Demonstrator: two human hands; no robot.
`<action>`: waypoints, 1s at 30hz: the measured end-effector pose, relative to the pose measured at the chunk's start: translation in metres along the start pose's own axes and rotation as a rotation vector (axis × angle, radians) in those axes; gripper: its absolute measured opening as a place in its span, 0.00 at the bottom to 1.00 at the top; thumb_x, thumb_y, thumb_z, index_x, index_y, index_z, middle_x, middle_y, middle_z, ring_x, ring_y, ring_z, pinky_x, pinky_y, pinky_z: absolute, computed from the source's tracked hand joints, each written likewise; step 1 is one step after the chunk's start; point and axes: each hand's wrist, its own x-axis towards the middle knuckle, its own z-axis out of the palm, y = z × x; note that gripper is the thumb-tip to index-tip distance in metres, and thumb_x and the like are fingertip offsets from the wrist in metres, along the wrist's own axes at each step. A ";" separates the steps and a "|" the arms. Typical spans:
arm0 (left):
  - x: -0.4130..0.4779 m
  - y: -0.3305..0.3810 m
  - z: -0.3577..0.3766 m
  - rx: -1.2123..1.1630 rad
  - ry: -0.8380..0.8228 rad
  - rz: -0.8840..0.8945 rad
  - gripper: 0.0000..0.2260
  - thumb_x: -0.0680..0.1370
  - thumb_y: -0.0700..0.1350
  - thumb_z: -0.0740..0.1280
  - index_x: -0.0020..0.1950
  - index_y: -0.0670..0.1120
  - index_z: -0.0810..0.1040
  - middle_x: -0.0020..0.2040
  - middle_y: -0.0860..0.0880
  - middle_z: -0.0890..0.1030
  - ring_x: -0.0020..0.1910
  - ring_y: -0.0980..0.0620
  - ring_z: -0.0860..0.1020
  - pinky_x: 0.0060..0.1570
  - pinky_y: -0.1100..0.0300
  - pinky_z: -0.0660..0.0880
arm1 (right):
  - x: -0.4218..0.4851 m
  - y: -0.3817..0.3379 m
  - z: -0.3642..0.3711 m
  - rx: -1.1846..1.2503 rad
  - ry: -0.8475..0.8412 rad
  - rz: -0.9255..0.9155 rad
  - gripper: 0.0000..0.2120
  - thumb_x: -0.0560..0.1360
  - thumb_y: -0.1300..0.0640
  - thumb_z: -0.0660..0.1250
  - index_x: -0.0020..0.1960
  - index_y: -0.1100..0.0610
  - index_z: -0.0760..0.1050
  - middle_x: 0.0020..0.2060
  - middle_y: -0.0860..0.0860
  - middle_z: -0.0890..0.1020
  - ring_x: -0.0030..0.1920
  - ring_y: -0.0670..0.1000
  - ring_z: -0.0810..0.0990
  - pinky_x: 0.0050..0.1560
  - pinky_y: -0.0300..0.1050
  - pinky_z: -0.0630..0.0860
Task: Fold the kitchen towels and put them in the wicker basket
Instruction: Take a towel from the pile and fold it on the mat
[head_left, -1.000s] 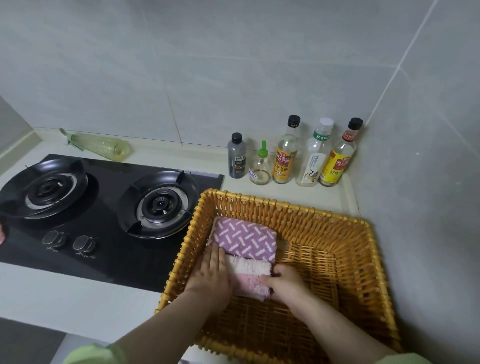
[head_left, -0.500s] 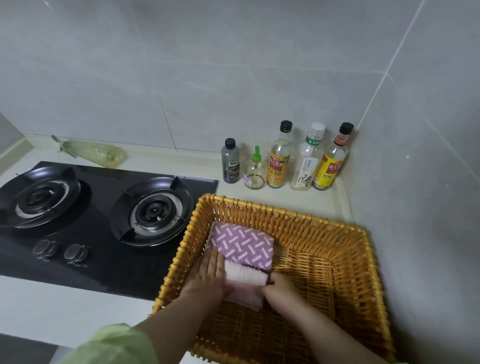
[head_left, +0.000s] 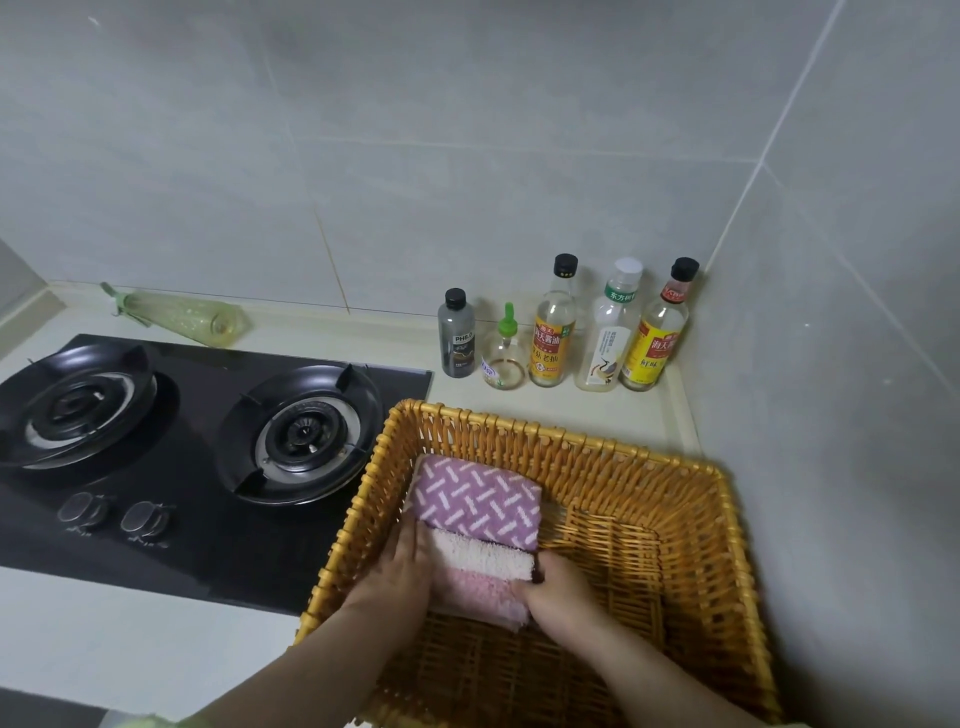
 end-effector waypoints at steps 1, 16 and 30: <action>0.000 0.001 0.001 0.000 0.001 -0.005 0.38 0.82 0.41 0.59 0.76 0.40 0.30 0.74 0.41 0.27 0.78 0.41 0.37 0.76 0.45 0.50 | 0.000 -0.002 -0.001 -0.011 -0.003 -0.014 0.12 0.75 0.56 0.67 0.58 0.50 0.78 0.51 0.46 0.82 0.51 0.47 0.80 0.55 0.45 0.78; 0.015 0.008 -0.041 -0.128 0.364 0.219 0.30 0.83 0.54 0.48 0.78 0.48 0.33 0.76 0.50 0.30 0.75 0.52 0.31 0.74 0.57 0.35 | -0.001 -0.013 -0.019 -0.655 0.352 -0.619 0.33 0.78 0.41 0.54 0.78 0.56 0.57 0.78 0.52 0.59 0.77 0.53 0.60 0.77 0.43 0.49; 0.060 -0.001 0.006 0.011 0.397 0.265 0.29 0.77 0.55 0.56 0.73 0.41 0.68 0.73 0.42 0.71 0.76 0.48 0.61 0.72 0.50 0.52 | 0.037 0.011 0.002 -0.812 0.182 -0.588 0.36 0.79 0.37 0.52 0.78 0.59 0.54 0.77 0.58 0.60 0.78 0.55 0.53 0.74 0.51 0.46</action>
